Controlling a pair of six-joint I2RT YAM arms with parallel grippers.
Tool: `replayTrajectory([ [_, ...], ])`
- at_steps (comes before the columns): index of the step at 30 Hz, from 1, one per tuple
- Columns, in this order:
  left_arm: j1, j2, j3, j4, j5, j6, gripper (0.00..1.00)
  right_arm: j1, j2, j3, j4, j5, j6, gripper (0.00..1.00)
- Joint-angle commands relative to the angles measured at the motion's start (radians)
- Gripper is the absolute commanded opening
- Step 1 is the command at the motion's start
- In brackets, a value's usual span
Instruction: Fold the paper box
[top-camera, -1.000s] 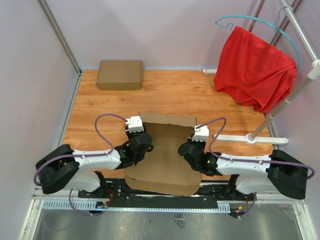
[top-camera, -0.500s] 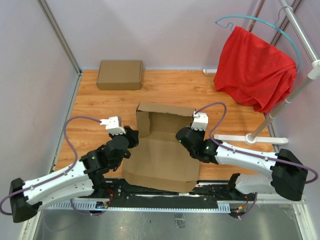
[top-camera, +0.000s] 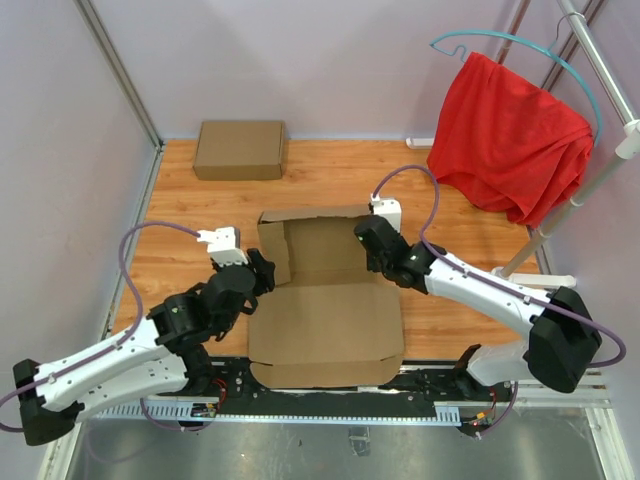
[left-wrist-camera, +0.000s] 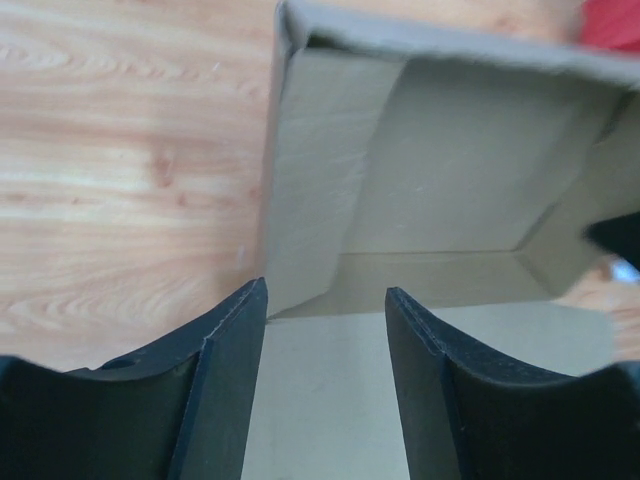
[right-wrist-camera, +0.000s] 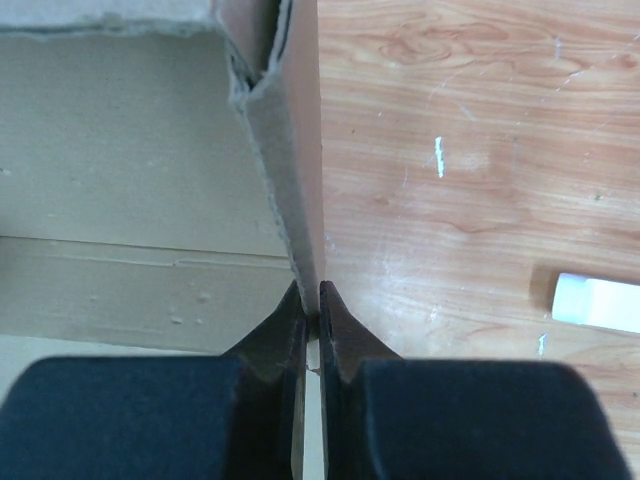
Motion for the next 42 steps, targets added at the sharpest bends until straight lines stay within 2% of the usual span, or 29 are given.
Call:
replayTrajectory([
  [1, -0.005, 0.051, -0.145, 0.065, -0.088, -0.045, 0.60, -0.007, -0.055, -0.036, -0.023, -0.093, -0.004, 0.01],
  [7, -0.007, 0.058, -0.300, 0.318, -0.155, -0.010, 0.61, -0.007, -0.122, -0.096, -0.016, -0.121, 0.016, 0.01],
  [10, -0.007, 0.099, -0.305, 0.392, -0.185, 0.024, 0.61, -0.006, -0.156, -0.124, -0.007, -0.126, 0.026, 0.01],
  [17, -0.007, 0.185, -0.293, 0.523, -0.157, 0.088, 0.57, 0.002, -0.178, -0.160, -0.007, -0.117, 0.041, 0.01],
  [25, -0.007, 0.378, -0.199, 0.459, -0.214, 0.077, 0.56, 0.042, -0.211, -0.168, -0.018, -0.065, 0.058, 0.01],
  [29, -0.006, 0.514, -0.119, 0.391, -0.228, 0.061, 0.41, 0.063, -0.217, -0.161, -0.034, -0.015, 0.065, 0.01],
  [32, -0.006, 0.662, 0.011, 0.175, -0.298, -0.024, 0.27, 0.069, -0.216, -0.154, -0.044, -0.009, 0.067, 0.01],
  [33, -0.006, 0.717, 0.077, 0.079, -0.328, -0.073, 0.12, 0.070, -0.215, -0.146, -0.055, -0.009, 0.071, 0.06],
  [34, -0.006, 0.766, 0.126, -0.010, -0.359, -0.131, 0.09, 0.072, -0.217, -0.140, -0.065, -0.010, 0.075, 0.16],
  [36, -0.006, 0.840, 0.189, -0.128, -0.387, -0.197, 0.08, 0.075, -0.224, -0.129, -0.085, -0.005, 0.083, 0.33],
  [39, -0.006, 0.840, 0.189, -0.102, -0.364, -0.158, 0.05, 0.077, -0.240, -0.115, -0.107, 0.011, 0.081, 0.62],
  [42, -0.004, 0.780, 0.162, -0.020, -0.309, -0.096, 0.04, 0.076, -0.250, -0.094, -0.137, 0.019, 0.070, 0.67],
])
